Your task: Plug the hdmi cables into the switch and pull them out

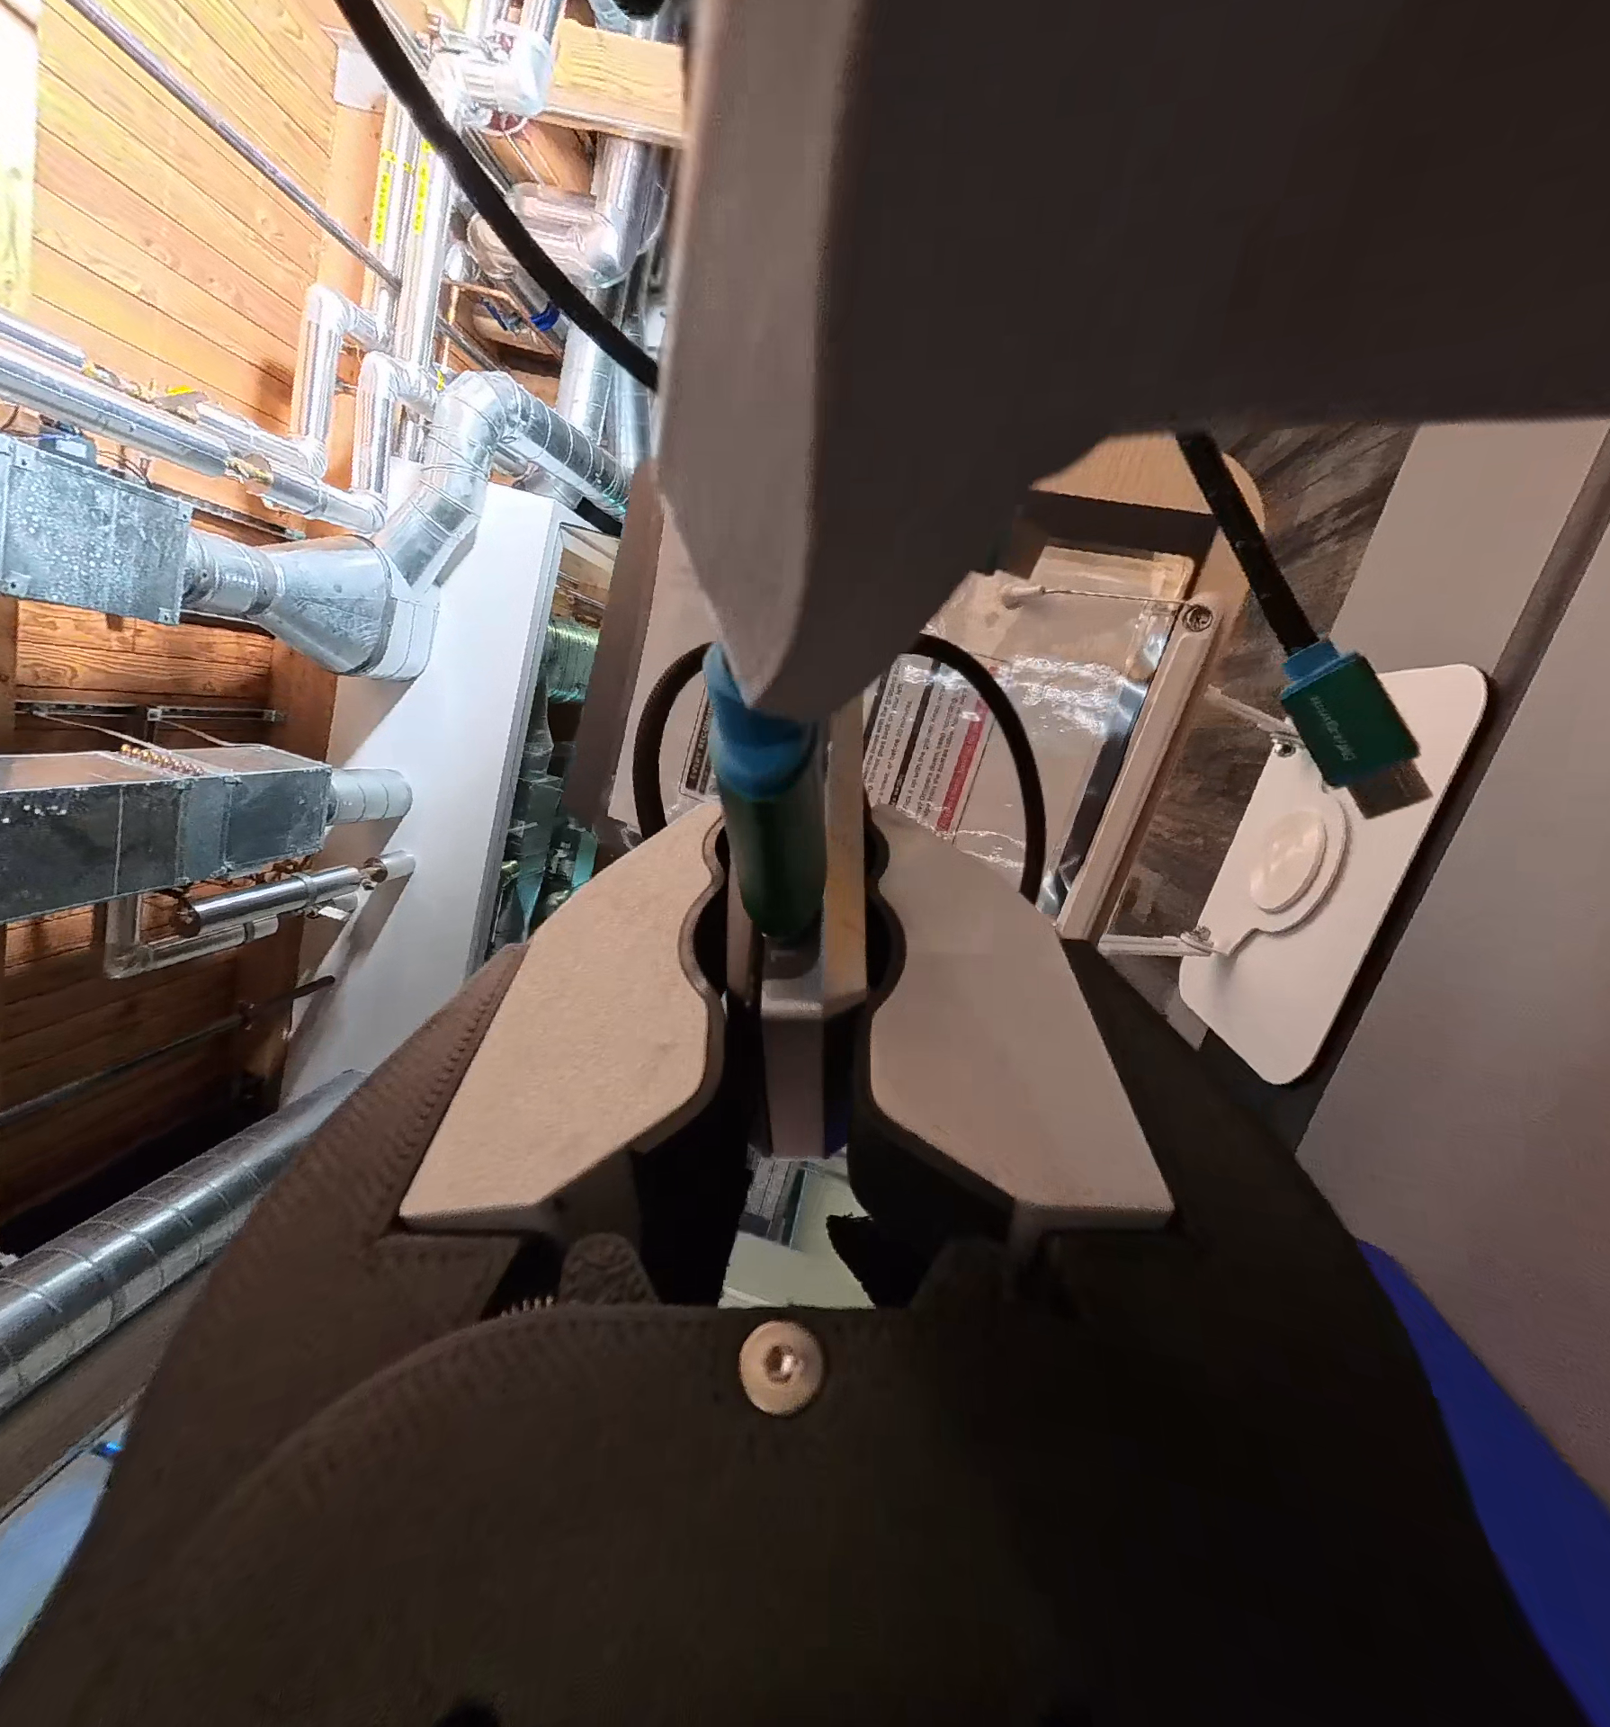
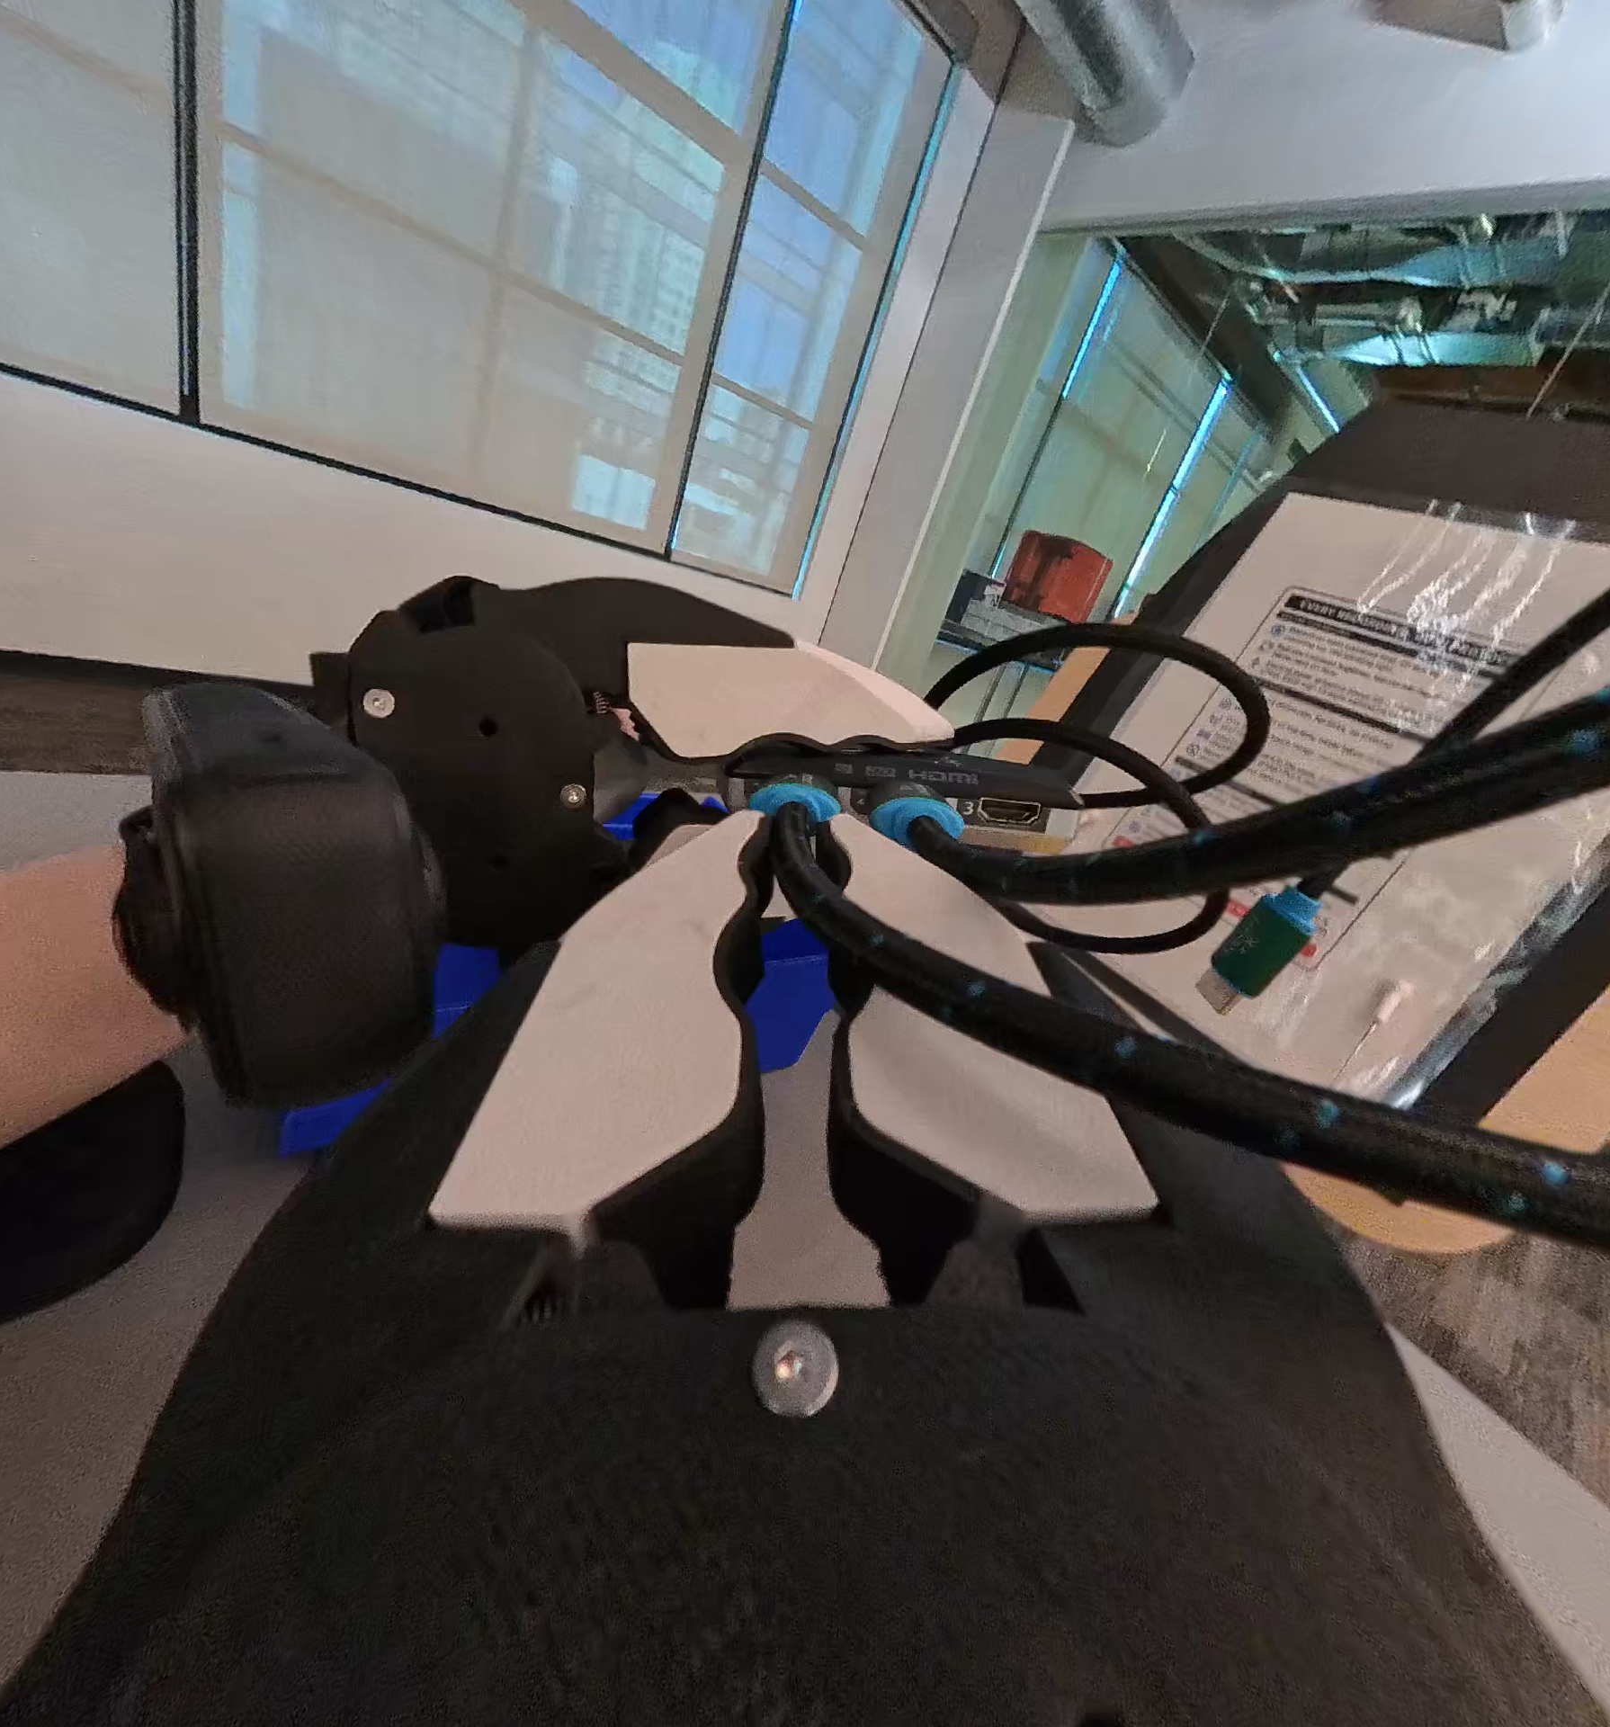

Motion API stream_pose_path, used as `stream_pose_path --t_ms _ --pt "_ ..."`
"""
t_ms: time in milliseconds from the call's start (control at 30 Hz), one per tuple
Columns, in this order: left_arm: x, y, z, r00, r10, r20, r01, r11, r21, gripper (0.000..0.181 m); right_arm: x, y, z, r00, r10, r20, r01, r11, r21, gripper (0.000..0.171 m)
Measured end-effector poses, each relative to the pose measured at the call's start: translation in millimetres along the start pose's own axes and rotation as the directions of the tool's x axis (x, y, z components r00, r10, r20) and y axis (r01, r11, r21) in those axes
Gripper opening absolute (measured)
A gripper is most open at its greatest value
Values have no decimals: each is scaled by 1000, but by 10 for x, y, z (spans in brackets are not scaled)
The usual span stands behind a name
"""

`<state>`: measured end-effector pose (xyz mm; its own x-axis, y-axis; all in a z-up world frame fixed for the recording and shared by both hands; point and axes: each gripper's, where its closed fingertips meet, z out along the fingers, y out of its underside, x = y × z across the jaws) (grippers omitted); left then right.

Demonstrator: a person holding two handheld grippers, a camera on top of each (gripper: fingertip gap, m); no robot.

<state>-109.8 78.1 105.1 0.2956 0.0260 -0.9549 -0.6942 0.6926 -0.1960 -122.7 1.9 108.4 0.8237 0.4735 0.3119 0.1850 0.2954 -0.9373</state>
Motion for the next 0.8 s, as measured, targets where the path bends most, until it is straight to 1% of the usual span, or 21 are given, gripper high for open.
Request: stream_pose_path --t_ms 133,267,433,533,733,800 --pt "36 10 14 1000 1 -11 -1 1000 -1 23 10 28 7 1000 23 -12 -23 999 -23 9" --pt "37 -18 8 1000 -7 -19 7 1000 5 23 20 14 -23 997 75 20 -74 997 -36 7" --pt "-57 -40 -22 1000 -11 7 10 1000 26 23 16 -49 -44 989 141 52 -142 990 15 7" --pt "-51 -33 -16 1000 -29 -6 29 1000 11 24 38 -43 -47 985 163 57 -164 986 25 7" --pt "11 -37 10 996 -81 -45 81 997 -2 23 40 -29 -47 995 -52 -81 51 999 -19 7" --pt "8 -42 7 995 -85 -47 86 996 1 23 36 -38 -50 994 -61 -89 59 998 -30 7"
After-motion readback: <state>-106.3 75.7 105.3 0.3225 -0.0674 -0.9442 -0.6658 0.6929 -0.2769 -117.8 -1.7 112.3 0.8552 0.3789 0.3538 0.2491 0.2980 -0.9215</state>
